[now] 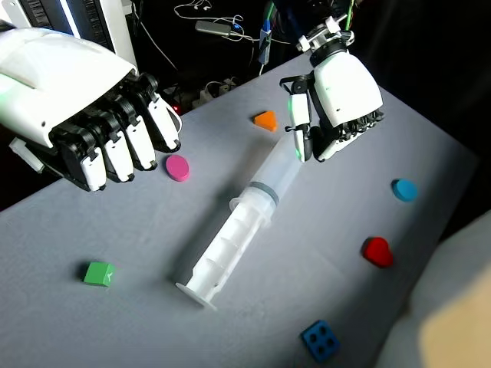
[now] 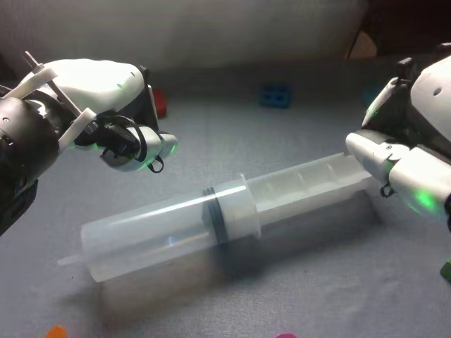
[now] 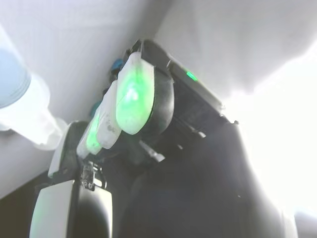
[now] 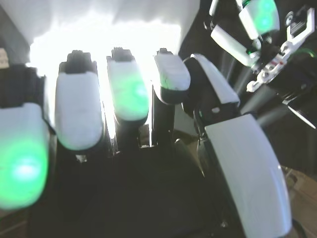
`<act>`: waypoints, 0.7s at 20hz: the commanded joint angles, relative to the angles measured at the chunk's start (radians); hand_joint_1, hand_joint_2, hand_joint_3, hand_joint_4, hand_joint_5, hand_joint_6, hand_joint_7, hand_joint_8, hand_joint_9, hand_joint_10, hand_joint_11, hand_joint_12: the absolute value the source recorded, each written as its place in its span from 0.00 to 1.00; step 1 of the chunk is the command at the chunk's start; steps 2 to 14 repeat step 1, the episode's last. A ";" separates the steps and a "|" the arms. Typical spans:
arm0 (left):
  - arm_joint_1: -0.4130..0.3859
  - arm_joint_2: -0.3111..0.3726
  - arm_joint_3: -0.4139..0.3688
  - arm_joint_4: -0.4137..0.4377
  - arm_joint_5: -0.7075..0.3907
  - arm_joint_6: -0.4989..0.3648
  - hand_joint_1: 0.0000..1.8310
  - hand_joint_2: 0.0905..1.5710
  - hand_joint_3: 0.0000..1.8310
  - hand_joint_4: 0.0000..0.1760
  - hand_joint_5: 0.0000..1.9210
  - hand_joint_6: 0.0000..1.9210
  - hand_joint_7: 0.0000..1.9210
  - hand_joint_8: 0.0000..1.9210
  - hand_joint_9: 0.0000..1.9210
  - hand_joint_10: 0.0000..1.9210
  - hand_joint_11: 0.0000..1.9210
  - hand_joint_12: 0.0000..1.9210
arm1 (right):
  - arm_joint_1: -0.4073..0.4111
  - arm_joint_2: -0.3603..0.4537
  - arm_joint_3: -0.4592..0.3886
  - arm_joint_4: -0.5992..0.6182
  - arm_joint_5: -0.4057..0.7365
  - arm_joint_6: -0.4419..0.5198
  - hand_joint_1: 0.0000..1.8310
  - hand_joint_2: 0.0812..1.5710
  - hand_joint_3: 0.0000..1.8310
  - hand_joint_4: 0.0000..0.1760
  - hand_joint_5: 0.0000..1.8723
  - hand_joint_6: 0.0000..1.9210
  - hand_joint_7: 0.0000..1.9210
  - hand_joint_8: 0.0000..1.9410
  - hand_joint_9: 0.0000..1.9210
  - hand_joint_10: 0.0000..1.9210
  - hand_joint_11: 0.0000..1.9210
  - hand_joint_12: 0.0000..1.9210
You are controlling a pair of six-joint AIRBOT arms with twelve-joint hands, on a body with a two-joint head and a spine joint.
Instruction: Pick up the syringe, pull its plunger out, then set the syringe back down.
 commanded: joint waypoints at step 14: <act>-0.016 0.009 -0.004 0.056 0.048 0.004 0.31 0.90 0.00 1.00 0.70 1.00 0.77 1.00 0.81 1.00 0.83 1.00 | 0.005 0.003 -0.004 -0.103 0.078 0.007 0.20 0.96 0.00 1.00 0.66 1.00 0.74 1.00 0.81 1.00 0.91 1.00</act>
